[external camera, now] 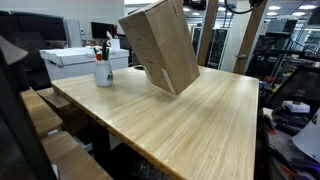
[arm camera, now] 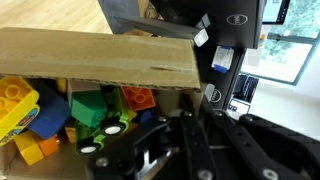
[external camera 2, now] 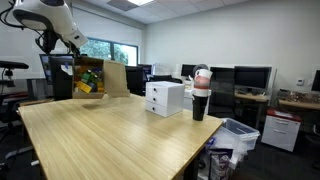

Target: Take everything out of the box

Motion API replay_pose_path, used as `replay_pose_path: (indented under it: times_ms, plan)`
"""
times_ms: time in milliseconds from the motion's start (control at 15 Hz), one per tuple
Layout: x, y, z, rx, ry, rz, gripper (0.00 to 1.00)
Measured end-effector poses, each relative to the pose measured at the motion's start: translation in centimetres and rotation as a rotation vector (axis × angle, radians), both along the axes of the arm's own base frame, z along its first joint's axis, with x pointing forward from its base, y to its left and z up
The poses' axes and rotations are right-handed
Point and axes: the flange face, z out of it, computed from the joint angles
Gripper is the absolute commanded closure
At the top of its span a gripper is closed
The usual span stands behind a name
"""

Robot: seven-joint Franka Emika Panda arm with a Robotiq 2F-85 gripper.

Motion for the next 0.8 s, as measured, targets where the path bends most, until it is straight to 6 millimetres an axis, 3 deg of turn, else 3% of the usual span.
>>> replay_pose_path:
  times_ms: [800]
  plan:
    - [-0.4,-1.9,-1.5,0.118,-0.031,-0.081,0.96]
